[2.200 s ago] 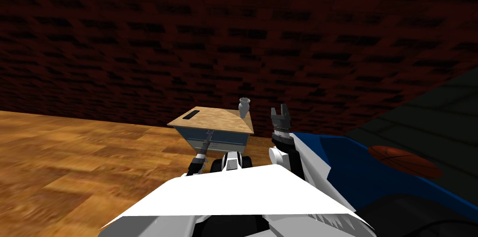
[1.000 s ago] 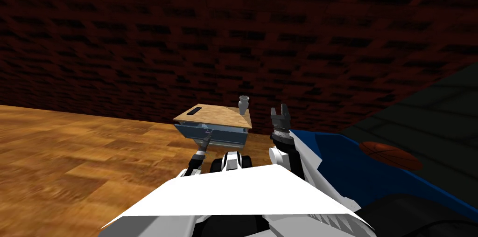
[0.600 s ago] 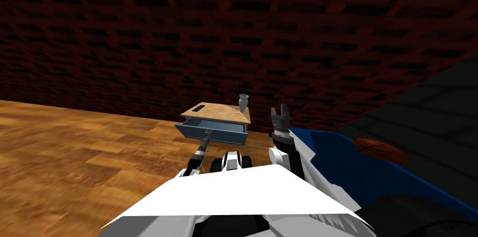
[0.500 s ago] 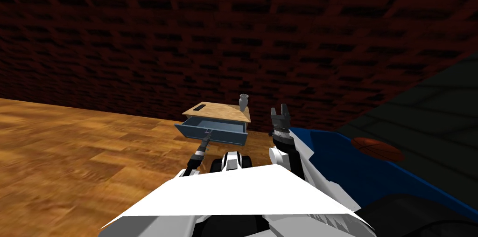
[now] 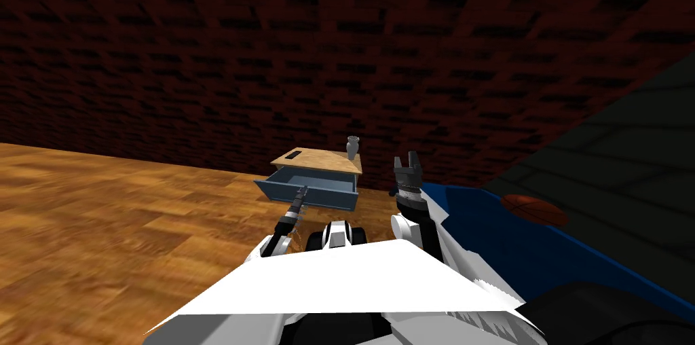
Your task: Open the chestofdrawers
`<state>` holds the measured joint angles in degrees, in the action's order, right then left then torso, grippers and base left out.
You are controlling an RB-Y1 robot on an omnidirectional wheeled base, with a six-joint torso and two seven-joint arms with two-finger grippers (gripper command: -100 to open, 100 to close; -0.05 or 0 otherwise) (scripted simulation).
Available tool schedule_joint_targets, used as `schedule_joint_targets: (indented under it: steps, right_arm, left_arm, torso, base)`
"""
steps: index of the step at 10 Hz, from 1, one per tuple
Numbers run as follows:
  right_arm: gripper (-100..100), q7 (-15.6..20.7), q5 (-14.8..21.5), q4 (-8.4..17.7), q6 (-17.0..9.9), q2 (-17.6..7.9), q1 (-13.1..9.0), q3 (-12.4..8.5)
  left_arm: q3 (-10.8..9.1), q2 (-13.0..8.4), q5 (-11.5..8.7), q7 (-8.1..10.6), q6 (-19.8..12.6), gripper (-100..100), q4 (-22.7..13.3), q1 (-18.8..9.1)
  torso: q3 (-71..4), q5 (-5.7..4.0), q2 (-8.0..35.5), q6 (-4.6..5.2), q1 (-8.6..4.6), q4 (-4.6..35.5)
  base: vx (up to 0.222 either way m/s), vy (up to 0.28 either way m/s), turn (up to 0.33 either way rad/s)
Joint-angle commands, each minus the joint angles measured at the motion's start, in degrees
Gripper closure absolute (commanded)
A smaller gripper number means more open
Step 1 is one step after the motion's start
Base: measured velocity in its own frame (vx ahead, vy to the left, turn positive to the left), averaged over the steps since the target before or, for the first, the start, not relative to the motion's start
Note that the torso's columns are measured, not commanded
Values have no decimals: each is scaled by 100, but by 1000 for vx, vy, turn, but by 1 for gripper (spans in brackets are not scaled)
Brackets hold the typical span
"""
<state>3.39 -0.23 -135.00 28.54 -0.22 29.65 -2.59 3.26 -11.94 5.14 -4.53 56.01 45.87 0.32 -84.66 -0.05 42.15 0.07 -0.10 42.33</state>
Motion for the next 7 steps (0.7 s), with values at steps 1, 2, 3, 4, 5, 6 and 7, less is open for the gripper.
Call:
schedule_joint_targets:
  steps: [1,2,3,4,5,6,7]
  right_arm:
    - [0,0,0,0,0,0,0,0]
    - [0,0,0,0,0,0,0,0]
    - [0,0,0,0,0,0,-1,0]
    - [0,0,0,0,0,0,0,0]
    - [0,0,0,0,0,0,0,0]
    - [0,0,0,0,0,0,0,0]
    - [0,0,0,0,0,0,1,0]
  left_arm:
    - [-32,-124,-28,157,-410,-100,213,-240]
    - [-46,-166,-39,210,-548,-100,254,-343]
    - [-59,-208,-50,262,-686,-100,295,-445]
    - [-73,-249,-61,314,-824,-100,336,-547]
    - [-73,-249,-61,314,-824,-100,336,-547]
    - [-73,-249,-61,314,-824,-100,336,-547]
    - [-59,-242,-57,322,-812,-100,226,-543]
  torso:
    - [9,2,14,-5,7,0]
    - [16,6,25,-7,11,0]
    - [15,6,23,-7,12,-1]
    - [16,-2,30,-8,3,9]
    - [20,-6,35,-9,-1,14]
    - [21,-14,38,-13,-3,25]
    - [20,-17,35,-13,-4,29]
  base:
    - [-100,-19,-17]
    - [-101,-22,-9]
    - [-103,-27,-14]
    - [-102,-20,-14]
    - [-66,-10,-10]
    - [-21,-2,2]
    - [0,0,0]
